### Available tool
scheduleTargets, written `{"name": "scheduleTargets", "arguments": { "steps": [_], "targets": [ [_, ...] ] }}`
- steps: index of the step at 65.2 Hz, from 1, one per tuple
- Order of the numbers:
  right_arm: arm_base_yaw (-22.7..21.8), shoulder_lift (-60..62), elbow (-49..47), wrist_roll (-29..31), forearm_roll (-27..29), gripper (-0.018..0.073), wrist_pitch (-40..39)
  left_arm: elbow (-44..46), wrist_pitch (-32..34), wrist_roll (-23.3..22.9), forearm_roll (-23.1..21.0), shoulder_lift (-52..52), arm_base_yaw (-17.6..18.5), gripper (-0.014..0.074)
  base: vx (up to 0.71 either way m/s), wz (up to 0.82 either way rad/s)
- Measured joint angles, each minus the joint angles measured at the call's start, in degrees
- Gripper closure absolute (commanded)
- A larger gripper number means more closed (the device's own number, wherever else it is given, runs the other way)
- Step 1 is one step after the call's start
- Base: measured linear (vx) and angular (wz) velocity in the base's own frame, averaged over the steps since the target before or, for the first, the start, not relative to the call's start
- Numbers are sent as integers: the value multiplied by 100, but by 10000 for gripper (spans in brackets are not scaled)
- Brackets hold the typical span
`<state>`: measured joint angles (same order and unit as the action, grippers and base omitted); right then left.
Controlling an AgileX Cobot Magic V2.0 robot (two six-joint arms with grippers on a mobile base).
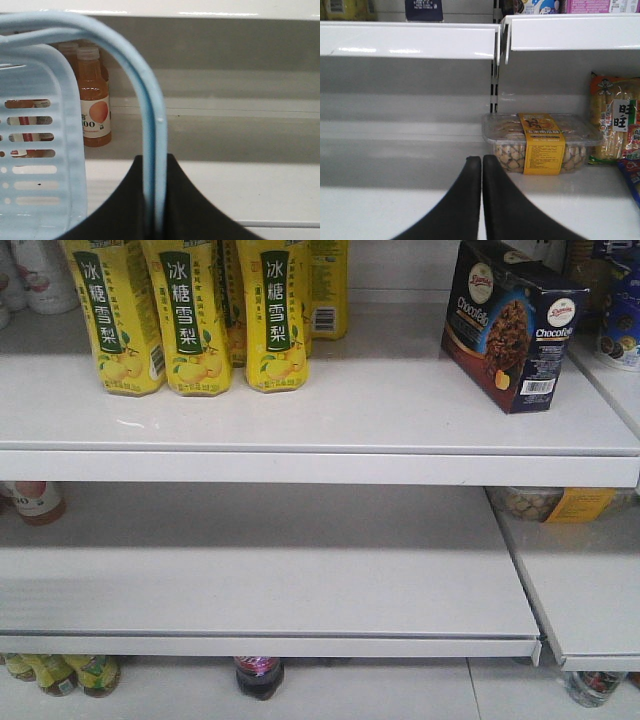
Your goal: Left arm holds basket, right arm returns cookies
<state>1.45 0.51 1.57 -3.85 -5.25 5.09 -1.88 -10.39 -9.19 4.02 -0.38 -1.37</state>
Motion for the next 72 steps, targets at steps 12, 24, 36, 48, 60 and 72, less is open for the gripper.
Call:
{"name": "scheduleTargets", "arguments": {
  "steps": [12, 24, 36, 48, 60, 72],
  "targets": [
    [0, 7, 0, -181, -62, 567, -27, 0, 0, 0, 0, 0, 0, 603, 0, 0],
    [0, 7, 0, -185, -83, 567, -22, 0, 0, 0, 0, 0, 0, 603, 0, 0],
    [0, 7, 0, -185, -83, 567, -22, 0, 0, 0, 0, 0, 0, 603, 0, 0],
    [0, 7, 0, -185, -83, 567, -17, 0, 0, 0, 0, 0, 0, 603, 0, 0],
    [0, 7, 0, -185, -83, 567, -17, 0, 0, 0, 0, 0, 0, 603, 0, 0],
    [0, 7, 0, -185, -83, 567, -17, 0, 0, 0, 0, 0, 0, 603, 0, 0]
  ]
}}
